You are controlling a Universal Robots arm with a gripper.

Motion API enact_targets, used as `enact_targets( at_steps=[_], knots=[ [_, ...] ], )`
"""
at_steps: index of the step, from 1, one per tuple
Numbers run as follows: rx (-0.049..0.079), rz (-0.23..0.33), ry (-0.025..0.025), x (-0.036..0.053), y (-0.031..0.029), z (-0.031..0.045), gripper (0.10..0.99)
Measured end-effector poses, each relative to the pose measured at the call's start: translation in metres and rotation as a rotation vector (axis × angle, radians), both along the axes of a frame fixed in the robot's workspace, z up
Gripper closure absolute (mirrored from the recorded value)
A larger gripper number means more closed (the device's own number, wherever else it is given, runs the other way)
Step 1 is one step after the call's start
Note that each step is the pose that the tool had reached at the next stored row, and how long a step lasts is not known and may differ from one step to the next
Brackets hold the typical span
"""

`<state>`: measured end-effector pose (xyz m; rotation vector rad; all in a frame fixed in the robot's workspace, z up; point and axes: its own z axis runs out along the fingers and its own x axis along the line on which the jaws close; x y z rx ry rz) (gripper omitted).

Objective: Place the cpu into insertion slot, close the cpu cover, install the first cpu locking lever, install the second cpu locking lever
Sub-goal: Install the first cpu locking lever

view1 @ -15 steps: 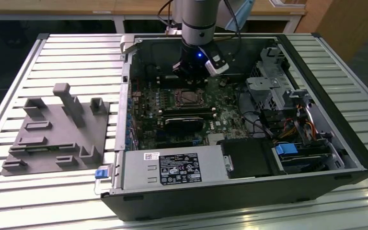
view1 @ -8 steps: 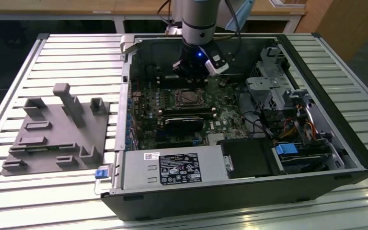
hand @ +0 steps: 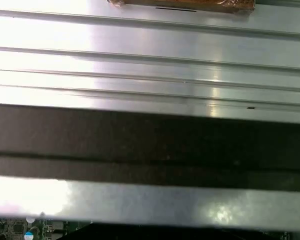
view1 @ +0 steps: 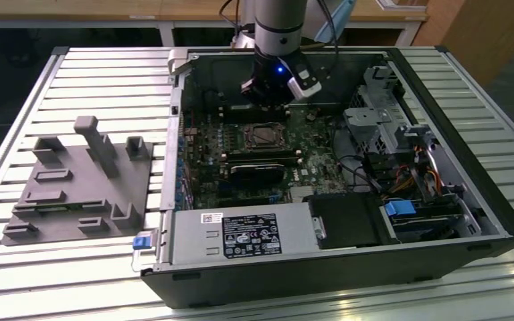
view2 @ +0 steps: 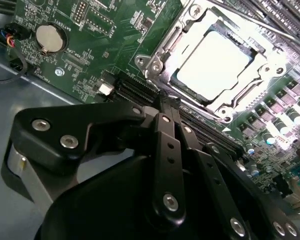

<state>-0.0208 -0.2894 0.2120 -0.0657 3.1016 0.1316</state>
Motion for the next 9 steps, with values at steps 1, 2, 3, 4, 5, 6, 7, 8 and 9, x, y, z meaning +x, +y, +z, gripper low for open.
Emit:
enact_targets(
  at_steps=[1, 2, 3, 4, 5, 6, 7, 8, 9],
  knots=[
    [0.000, 0.000, 0.0000, 0.0000, -0.0005, 0.0000, 0.980],
    [0.000, 0.000, -0.0001, 0.0000, -0.0011, 0.0000, 0.980],
    [0.000, 0.000, 0.0000, 0.0000, -0.0017, 0.0000, 0.980],
    [0.000, 0.000, 0.0000, 0.0000, -0.0023, 0.0000, 0.980],
    [0.000, 0.000, -0.0001, 0.0000, -0.0027, 0.0000, 0.980],
    [0.000, 0.000, 0.0000, 0.0000, -0.0032, 0.0000, 0.980],
    [0.000, 0.000, 0.0000, 0.0000, -0.0036, 0.0000, 0.980],
    [0.000, 0.000, -0.0001, 0.0000, -0.0040, 0.0000, 0.980],
    [0.000, 0.000, -0.0001, 0.0000, -0.0044, 0.0000, 0.980]
  ],
)
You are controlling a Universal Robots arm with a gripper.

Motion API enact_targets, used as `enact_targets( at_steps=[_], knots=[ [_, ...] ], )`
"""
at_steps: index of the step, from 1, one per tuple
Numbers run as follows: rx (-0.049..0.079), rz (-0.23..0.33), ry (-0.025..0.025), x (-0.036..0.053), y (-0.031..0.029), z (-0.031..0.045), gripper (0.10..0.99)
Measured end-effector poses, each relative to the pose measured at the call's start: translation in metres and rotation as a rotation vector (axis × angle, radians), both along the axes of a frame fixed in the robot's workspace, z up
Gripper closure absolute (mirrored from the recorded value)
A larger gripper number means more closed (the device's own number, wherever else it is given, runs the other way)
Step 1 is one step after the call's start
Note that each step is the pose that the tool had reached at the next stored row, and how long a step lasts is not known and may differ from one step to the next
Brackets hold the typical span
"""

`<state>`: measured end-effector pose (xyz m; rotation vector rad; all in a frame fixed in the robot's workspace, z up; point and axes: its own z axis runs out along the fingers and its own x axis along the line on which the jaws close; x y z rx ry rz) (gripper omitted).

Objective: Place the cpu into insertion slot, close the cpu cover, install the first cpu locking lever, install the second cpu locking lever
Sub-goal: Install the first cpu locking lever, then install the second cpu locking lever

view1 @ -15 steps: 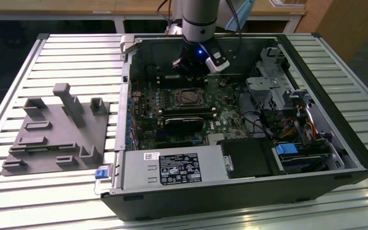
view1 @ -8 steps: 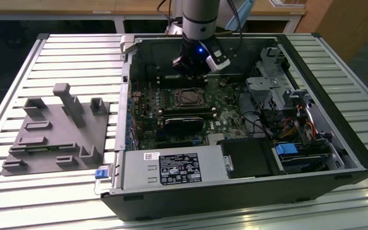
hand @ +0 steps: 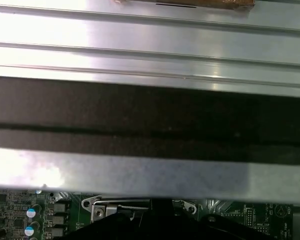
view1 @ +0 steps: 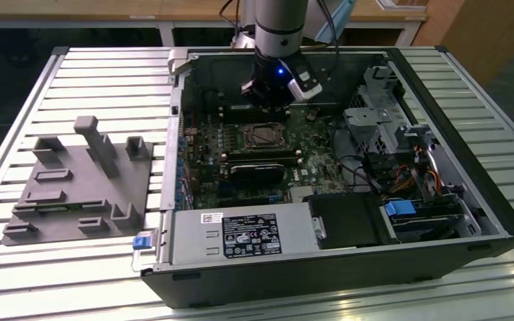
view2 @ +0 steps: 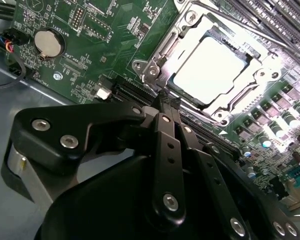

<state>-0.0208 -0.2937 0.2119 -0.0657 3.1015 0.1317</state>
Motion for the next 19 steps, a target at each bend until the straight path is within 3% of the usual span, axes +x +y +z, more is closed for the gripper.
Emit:
enact_targets(
  at_steps=[19],
  knots=[
    [0.000, 0.000, -0.0001, 0.0000, -0.0091, 0.0001, 0.980]
  ],
)
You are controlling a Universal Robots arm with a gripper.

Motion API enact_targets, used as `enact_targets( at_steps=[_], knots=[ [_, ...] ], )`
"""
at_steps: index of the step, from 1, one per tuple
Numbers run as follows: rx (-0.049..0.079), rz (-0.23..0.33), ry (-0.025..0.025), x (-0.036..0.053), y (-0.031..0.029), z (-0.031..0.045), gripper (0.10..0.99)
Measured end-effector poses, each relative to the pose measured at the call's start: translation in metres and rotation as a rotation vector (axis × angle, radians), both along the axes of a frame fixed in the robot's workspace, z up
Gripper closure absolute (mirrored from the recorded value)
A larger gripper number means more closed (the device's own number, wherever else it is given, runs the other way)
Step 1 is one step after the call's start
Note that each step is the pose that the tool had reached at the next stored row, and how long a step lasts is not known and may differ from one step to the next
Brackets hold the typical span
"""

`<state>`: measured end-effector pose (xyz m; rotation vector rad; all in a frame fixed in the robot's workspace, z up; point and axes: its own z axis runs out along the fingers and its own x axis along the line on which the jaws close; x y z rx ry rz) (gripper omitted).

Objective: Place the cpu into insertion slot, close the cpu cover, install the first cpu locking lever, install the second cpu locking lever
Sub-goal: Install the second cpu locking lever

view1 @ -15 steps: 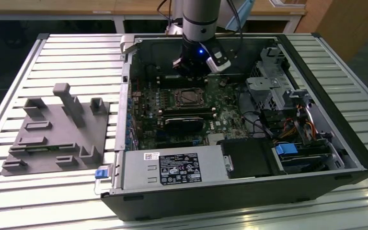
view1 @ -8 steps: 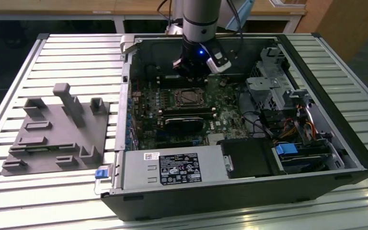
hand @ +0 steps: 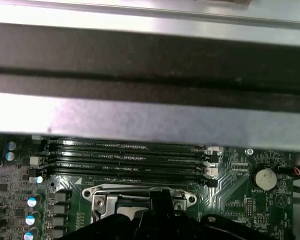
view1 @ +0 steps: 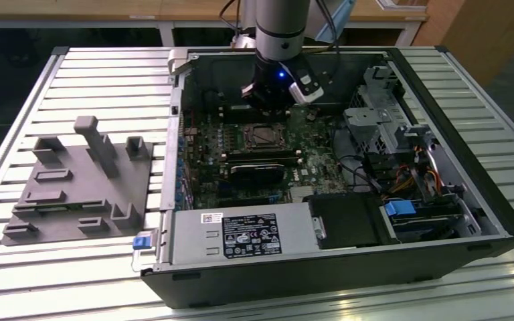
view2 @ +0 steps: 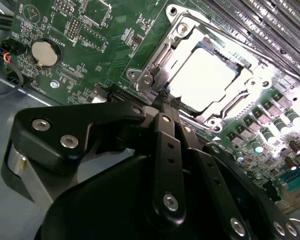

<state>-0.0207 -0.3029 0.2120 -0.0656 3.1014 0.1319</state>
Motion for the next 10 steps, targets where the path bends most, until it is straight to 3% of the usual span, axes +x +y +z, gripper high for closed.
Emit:
enact_targets(
  at_steps=[2, 10],
  knots=[
    [0.000, 0.000, 0.0000, -0.0001, -0.0003, 0.0026, 0.980],
    [0.001, 0.000, 0.0001, 0.0000, -0.0004, 0.0330, 0.980]
  ],
)
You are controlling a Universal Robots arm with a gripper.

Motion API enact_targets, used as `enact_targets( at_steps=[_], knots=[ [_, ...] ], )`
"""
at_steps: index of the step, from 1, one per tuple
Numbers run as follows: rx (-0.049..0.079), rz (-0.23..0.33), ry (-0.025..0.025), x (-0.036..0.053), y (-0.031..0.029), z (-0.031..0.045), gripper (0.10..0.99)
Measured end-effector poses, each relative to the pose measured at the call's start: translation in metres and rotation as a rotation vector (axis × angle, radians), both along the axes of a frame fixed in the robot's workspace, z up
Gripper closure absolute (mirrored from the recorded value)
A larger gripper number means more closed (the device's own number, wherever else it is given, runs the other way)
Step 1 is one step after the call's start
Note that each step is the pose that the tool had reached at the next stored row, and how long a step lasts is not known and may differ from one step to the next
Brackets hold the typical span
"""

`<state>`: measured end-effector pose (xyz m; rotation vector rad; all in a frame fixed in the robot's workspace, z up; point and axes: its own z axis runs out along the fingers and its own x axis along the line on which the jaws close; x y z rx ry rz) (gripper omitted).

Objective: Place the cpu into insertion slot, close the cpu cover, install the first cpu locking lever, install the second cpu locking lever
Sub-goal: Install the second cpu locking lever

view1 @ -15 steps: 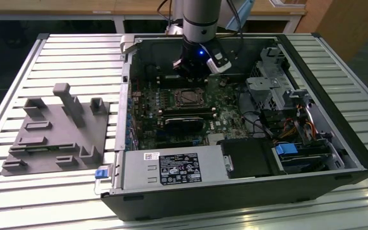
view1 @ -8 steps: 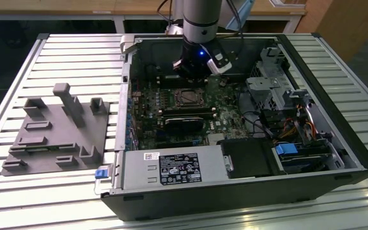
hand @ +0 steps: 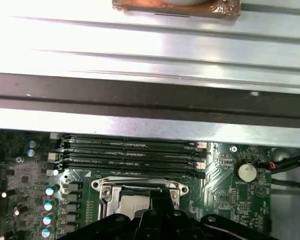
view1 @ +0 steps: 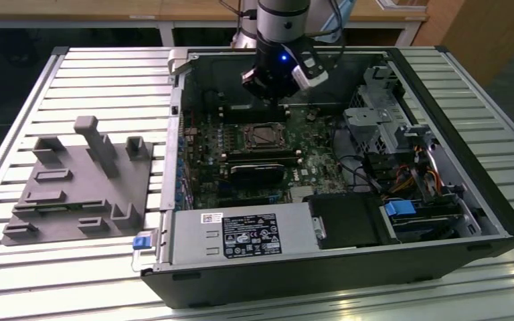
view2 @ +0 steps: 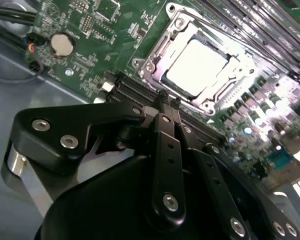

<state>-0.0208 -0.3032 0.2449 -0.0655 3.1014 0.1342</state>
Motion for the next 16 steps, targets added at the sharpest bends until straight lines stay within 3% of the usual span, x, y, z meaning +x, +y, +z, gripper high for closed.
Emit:
enact_targets(
  at_steps=[4, 13, 16],
  knots=[
    [0.000, 0.000, -0.0001, -0.0001, -0.0031, 0.0003, 0.980],
    [0.001, 0.000, 0.0000, -0.0012, -0.0216, 0.0002, 0.980],
    [0.007, -0.005, 0.0016, -0.0012, -0.0241, -0.0003, 0.980]
  ],
)
